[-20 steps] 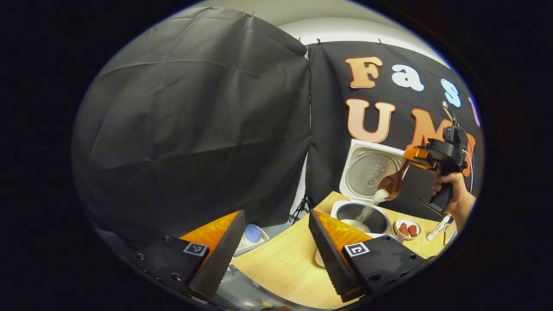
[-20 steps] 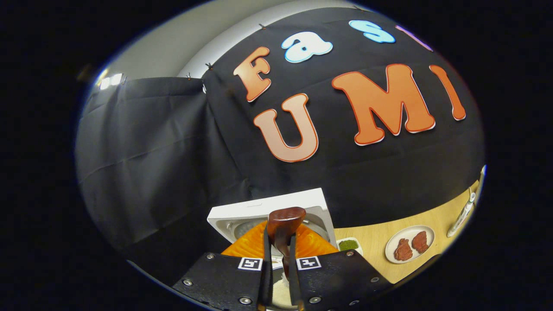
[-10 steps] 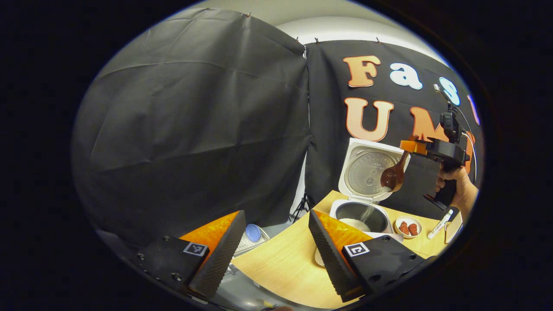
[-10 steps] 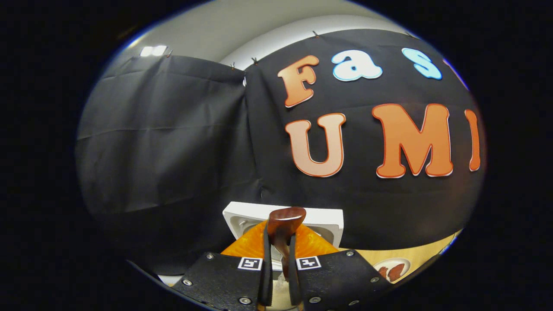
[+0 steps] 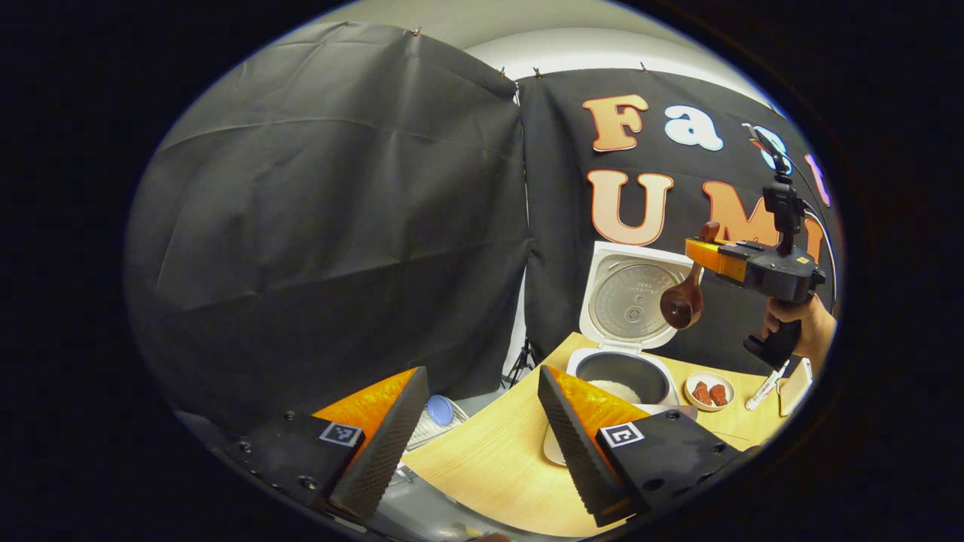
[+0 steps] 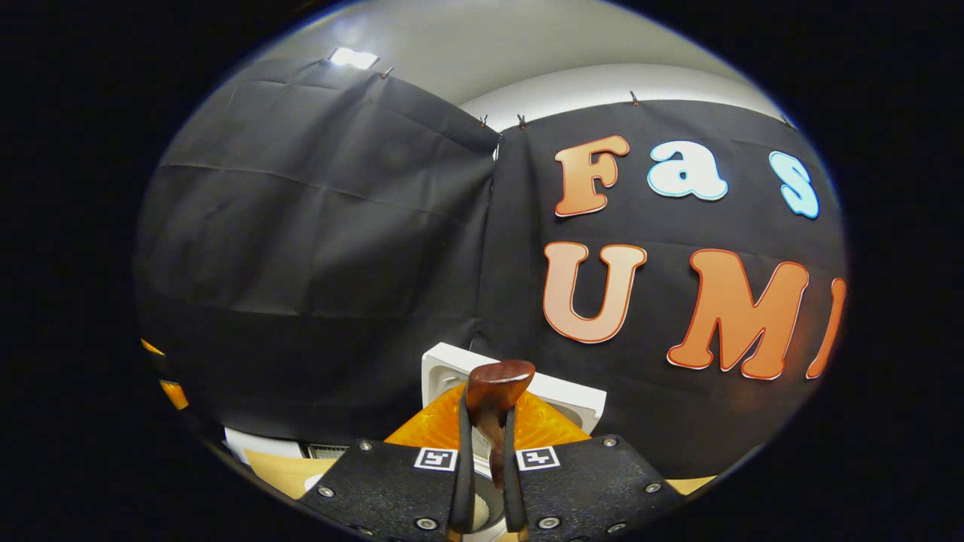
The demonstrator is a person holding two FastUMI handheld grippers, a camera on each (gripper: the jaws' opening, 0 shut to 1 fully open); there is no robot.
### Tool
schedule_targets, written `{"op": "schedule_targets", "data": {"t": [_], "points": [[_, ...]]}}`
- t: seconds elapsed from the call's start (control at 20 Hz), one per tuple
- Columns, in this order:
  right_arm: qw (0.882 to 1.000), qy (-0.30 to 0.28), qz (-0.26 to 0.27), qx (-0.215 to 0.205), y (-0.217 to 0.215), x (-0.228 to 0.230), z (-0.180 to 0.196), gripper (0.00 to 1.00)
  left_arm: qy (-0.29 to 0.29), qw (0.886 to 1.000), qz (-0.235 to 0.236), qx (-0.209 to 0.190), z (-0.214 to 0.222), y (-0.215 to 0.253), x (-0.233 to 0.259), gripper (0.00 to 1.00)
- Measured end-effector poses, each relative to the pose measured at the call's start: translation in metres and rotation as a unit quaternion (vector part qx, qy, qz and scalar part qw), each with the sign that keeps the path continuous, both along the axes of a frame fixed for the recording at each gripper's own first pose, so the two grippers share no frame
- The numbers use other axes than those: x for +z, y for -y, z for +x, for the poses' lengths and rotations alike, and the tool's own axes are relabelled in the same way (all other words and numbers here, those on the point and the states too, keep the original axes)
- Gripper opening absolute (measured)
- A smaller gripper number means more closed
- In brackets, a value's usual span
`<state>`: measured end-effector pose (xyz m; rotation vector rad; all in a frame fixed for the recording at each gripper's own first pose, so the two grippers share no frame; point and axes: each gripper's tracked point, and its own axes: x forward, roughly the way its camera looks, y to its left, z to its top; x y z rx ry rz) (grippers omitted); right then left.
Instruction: Close the left gripper, press the button to open the rice cooker; take a wooden spoon from the chopstick holder with the right hand, scoop a spoonful of rice and pour it into the rice cooker, then put the wooden spoon back into the chopstick holder.
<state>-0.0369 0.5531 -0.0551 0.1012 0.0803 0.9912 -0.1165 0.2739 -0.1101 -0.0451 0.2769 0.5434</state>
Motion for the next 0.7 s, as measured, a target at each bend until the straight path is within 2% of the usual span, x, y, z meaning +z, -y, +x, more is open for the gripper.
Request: {"op": "schedule_targets", "data": {"t": [0.2,0.4,0.7], "points": [[0.999,-0.038,0.026,-0.018,0.046,0.005,0.006,0.14,-0.001,1.0,0.003,-0.019,0.011,0.022,0.002,0.99],[0.994,-0.079,0.056,-0.056,0.113,0.011,0.018,0.14,0.0,0.999,0.004,-0.044,0.023,0.052,0.005,0.99],[0.984,-0.109,0.039,-0.133,0.227,-0.019,0.022,0.15,-0.006,0.996,0.011,-0.086,0.043,0.099,0.002,0.99]]}}
